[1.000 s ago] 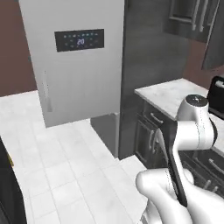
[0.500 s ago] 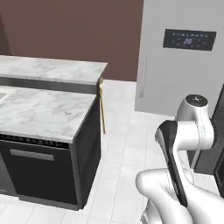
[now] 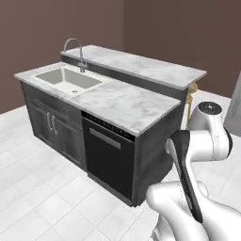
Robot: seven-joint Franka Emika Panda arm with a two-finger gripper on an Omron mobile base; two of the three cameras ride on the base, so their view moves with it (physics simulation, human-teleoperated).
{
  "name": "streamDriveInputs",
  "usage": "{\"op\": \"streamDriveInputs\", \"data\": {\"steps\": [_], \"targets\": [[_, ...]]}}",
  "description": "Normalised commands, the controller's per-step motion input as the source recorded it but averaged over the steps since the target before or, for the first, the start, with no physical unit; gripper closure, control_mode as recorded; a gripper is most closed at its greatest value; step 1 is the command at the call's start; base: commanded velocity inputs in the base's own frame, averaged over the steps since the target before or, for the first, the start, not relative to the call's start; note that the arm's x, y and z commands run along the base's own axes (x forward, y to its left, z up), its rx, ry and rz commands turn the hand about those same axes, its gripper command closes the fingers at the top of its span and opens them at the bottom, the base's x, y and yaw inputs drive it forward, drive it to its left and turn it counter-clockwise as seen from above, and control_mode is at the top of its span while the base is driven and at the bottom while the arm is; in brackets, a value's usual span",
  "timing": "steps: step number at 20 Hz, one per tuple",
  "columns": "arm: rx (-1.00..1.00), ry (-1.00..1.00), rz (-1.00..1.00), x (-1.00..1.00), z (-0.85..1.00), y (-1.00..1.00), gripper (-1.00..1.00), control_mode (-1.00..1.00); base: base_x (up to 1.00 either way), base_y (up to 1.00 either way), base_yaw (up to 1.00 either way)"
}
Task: Pick the egg and butter from the fridge and place them by the bowl for mixing.
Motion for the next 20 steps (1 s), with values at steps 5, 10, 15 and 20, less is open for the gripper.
{"op": "streamDriveInputs", "data": {"steps": [5,10,15,20], "targets": [[0.00,0.00,0.00,0.00,0.00,0.00,-1.00,1.00,0.25,0.46,0.42],[0.00,0.00,0.00,0.00,0.00,0.00,-1.00,1.00,0.40,0.47,0.32],[0.00,0.00,0.00,0.00,0.00,0.00,-1.00,1.00,0.57,0.55,0.07],[0.00,0.00,0.00,0.00,0.00,0.00,-1.00,1.00,0.69,0.61,0.00]]}}
